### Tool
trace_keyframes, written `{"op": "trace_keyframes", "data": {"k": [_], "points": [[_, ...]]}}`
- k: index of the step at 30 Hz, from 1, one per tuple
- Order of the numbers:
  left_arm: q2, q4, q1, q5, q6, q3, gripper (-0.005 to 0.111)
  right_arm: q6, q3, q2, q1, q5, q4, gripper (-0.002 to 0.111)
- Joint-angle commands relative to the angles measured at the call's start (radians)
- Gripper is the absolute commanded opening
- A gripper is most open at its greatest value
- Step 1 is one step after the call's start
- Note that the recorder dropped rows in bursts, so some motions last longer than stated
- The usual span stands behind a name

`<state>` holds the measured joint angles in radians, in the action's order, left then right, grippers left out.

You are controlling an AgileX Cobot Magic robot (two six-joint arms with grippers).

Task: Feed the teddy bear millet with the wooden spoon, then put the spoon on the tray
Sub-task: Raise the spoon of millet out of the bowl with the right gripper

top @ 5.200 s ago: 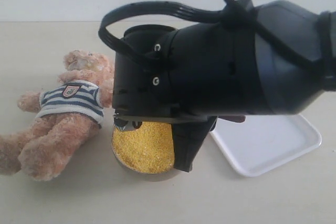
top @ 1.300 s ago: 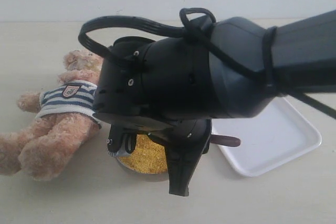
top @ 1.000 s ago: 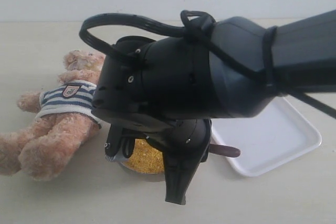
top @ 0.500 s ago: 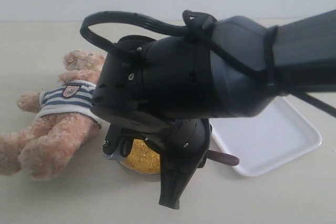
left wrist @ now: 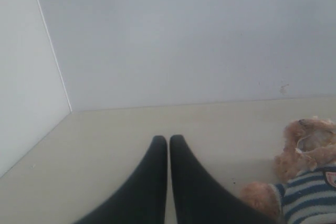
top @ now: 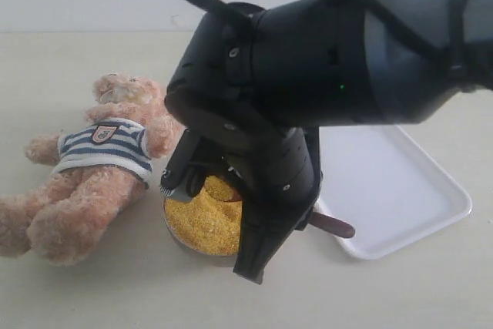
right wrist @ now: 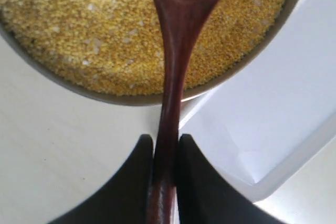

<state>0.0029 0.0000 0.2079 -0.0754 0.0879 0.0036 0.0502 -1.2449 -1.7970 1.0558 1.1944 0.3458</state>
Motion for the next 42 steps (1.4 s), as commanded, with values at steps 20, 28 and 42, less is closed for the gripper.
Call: {"op": "trace_keyframes", "data": {"k": [20,28,42], "points": [[-0.003,0.000,-0.008,-0.004,-0.006,-0.004,0.004,-0.224,-0.005,0.019,-0.168,-0.054,-0.300,0.000],[-0.003,0.000,-0.008,0.001,-0.006,-0.004,0.004,-0.322,-0.007,0.020,-0.249,-0.055,-0.465,0.000],[-0.003,0.000,-0.008,-0.004,-0.006,-0.004,0.004,-0.363,-0.179,0.020,-0.249,0.027,-0.530,0.000]]}}
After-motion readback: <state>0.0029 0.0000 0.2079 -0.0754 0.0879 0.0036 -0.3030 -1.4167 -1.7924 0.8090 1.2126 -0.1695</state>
